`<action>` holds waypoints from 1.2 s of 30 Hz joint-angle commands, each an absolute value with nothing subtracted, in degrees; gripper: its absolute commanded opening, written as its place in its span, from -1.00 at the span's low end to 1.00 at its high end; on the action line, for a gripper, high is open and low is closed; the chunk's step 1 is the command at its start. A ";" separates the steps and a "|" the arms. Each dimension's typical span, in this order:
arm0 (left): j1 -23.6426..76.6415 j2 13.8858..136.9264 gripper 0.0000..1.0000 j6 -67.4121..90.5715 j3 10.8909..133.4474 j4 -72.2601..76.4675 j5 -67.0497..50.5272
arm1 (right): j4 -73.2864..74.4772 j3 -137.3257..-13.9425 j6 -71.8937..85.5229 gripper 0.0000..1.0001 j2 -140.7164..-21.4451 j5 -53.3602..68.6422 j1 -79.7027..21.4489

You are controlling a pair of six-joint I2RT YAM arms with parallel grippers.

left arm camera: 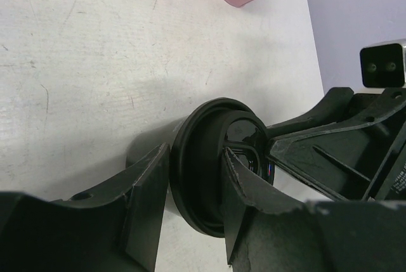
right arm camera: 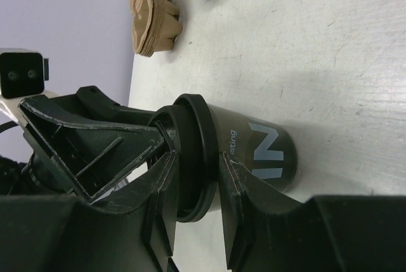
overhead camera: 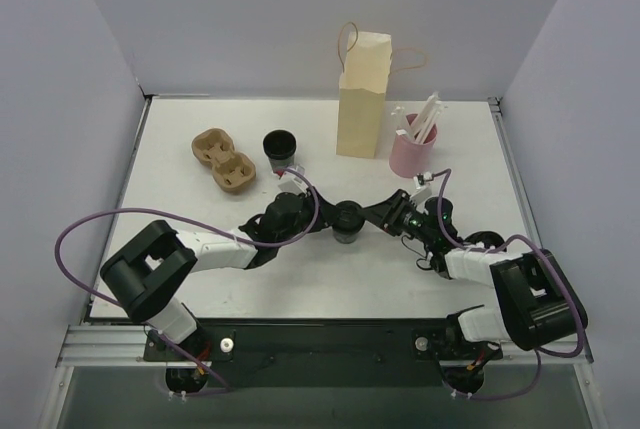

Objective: Pack the takeout coffee

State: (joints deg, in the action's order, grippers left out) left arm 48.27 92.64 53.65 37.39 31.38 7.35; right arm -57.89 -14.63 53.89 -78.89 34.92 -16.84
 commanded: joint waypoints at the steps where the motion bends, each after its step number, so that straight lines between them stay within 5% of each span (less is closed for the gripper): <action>1: 49.48 98.71 -0.10 47.29 31.38 1.41 5.98 | -32.26 -9.49 47.46 -0.61 -79.29 24.96 -23.55; 8: 48.69 97.91 -0.10 42.98 32.96 -0.88 5.98 | -21.10 -17.39 47.64 -0.33 -63.39 28.47 -23.29; 16: 48.25 101.16 -0.11 41.04 34.28 1.32 4.04 | -16.18 -22.85 45.36 -0.06 -61.09 36.38 -17.15; 25: 48.25 100.81 -0.11 40.78 34.54 0.88 4.13 | -13.10 -26.89 41.84 -0.30 -62.48 39.20 -13.98; 36: 48.34 100.90 -0.11 41.13 34.63 0.88 4.48 | -15.81 -28.04 40.78 -0.37 -67.41 40.43 -12.13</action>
